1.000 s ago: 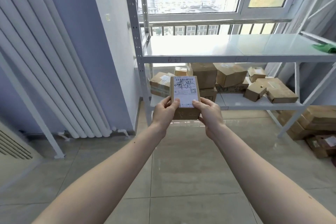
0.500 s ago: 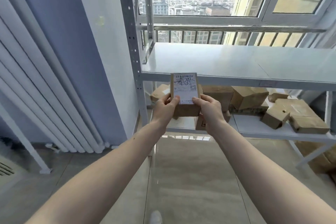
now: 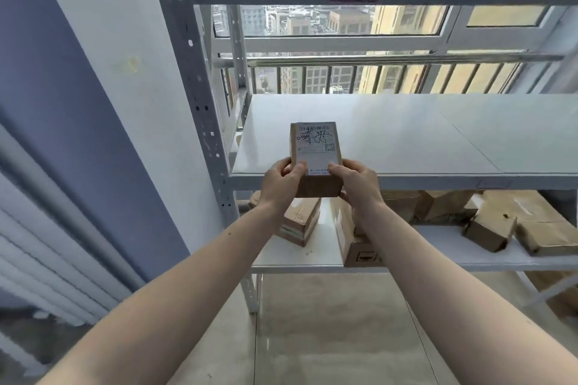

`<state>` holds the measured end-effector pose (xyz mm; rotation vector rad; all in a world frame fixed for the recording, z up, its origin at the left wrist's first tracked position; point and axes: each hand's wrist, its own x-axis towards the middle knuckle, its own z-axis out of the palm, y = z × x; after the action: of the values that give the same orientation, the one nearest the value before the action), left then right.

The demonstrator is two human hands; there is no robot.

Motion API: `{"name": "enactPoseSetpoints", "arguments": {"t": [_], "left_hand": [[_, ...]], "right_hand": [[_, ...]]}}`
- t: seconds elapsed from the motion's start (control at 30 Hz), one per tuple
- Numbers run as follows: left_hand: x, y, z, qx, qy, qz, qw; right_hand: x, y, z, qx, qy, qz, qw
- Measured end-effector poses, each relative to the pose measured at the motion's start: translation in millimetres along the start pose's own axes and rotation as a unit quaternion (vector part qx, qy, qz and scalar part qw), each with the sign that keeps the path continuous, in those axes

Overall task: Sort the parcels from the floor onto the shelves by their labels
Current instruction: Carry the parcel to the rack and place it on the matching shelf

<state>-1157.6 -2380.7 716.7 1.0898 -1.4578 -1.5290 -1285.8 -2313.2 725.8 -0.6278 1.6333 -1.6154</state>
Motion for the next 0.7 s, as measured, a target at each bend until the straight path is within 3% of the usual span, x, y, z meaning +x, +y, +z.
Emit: {"name": "enactPoseSetpoints", "arguments": {"t": [0.7], "left_hand": [[171,-18,29,-0.004,0.046,-0.056,0.997]], "right_hand": [[182,9,23,-0.02,-0.028,0.032,0.999]]}}
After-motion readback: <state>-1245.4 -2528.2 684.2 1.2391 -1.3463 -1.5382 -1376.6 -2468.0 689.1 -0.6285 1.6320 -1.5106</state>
